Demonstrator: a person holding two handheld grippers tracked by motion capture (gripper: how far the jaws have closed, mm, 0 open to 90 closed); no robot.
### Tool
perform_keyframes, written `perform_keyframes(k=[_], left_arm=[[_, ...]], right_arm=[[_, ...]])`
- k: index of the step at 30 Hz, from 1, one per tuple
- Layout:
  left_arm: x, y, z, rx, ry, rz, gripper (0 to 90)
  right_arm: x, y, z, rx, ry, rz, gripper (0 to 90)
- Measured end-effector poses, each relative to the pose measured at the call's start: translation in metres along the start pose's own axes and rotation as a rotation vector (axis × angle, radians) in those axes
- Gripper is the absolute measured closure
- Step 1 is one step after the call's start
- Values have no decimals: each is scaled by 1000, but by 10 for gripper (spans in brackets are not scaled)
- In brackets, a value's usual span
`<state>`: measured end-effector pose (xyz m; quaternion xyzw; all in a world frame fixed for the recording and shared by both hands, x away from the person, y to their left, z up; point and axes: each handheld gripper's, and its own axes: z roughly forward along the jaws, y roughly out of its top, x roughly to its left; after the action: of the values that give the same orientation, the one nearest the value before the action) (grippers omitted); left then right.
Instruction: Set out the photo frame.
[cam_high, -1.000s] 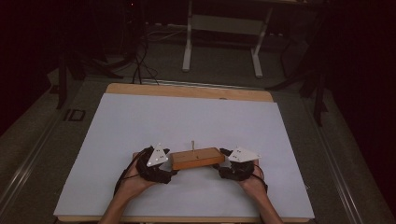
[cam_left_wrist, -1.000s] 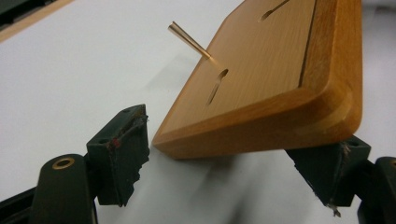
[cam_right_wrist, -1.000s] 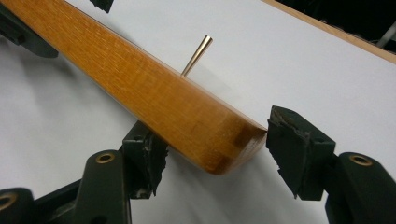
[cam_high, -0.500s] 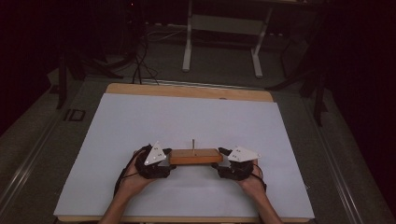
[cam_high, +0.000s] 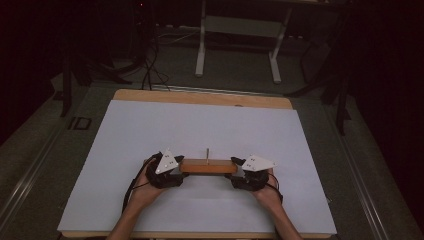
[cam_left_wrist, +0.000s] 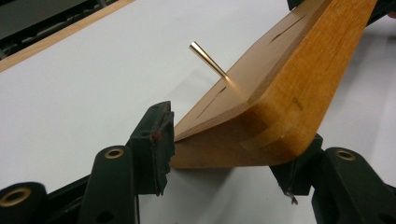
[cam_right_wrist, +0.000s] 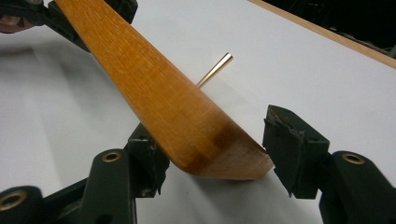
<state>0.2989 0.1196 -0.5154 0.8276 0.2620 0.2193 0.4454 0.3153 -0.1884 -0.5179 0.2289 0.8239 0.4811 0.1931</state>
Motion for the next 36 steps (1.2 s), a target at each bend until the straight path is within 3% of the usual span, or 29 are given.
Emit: perform_keyframes(k=[8, 19, 26, 33, 36], left_arm=[[0, 2, 7, 8, -14, 1, 447], [5, 4, 8, 3, -12, -7, 483], [3, 4, 8, 12, 0, 14, 490], [-2, 5, 8, 22, 58, 82, 507], [-3, 5, 8, 21, 64, 97, 515]], right_arm=[[-2, -1, 6, 20, 6, -14, 415], [-11, 0, 13, 16, 16, 19, 421], [-11, 0, 12, 20, 14, -3, 433], [-10, 2, 10, 14, 31, -15, 456], [-9, 4, 9, 11, 39, -25, 463]])
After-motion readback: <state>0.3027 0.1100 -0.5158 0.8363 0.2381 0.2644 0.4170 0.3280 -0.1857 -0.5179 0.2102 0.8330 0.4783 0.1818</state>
